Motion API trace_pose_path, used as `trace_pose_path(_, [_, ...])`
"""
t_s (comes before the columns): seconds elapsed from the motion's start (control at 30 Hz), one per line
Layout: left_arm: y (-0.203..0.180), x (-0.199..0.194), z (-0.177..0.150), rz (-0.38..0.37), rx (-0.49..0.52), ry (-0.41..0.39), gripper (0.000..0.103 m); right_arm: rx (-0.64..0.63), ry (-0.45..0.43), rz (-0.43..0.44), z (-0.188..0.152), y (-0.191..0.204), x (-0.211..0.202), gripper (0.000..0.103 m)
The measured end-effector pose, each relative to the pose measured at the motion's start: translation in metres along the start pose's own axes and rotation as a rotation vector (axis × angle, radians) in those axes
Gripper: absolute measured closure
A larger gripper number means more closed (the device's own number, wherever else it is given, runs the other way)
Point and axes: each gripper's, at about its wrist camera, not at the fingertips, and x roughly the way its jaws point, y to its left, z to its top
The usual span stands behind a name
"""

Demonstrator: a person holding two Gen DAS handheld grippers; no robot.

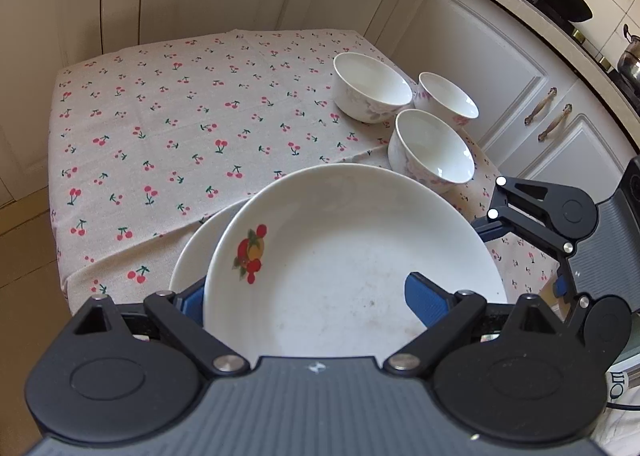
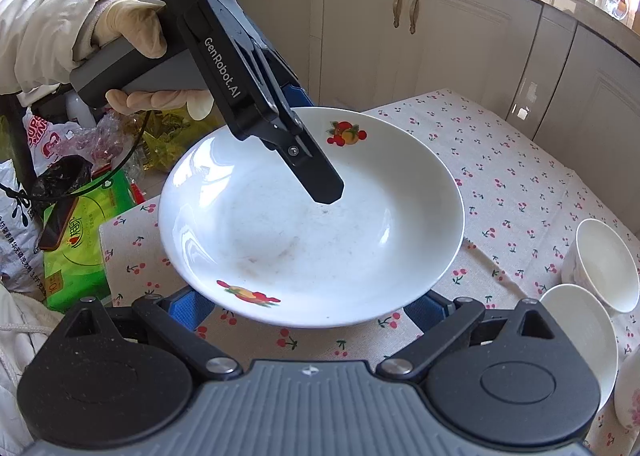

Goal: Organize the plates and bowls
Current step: 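Lower the fruit-decal plate with the left tool onto the stacked plates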

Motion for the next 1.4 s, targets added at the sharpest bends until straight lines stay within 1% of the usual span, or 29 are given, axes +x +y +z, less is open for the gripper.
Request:
trace_pose_path(0.37, [0.004,0.013,-0.005,-0.013,-0.015,0.031,0.008,0.006,0.037,-0.003,-0.009,0.008,0.006,0.002])
trace_pose_path(0.77, [0.012,0.023,-0.003,-0.016,-0.016,0.060,0.008,0.030,0.070,0.007,-0.007,0.005,0.012,0.002])
trace_pose_path(1.17, [0.018,0.035,0.001,-0.005,-0.009,0.111,0.008,0.062,0.104,0.014,-0.003,0.000,0.016,0.002])
trace_pose_path(1.4, [0.017,0.040,0.007,0.018,0.016,0.151,0.008,0.076,0.110,0.018,-0.001,-0.001,0.016,0.002])
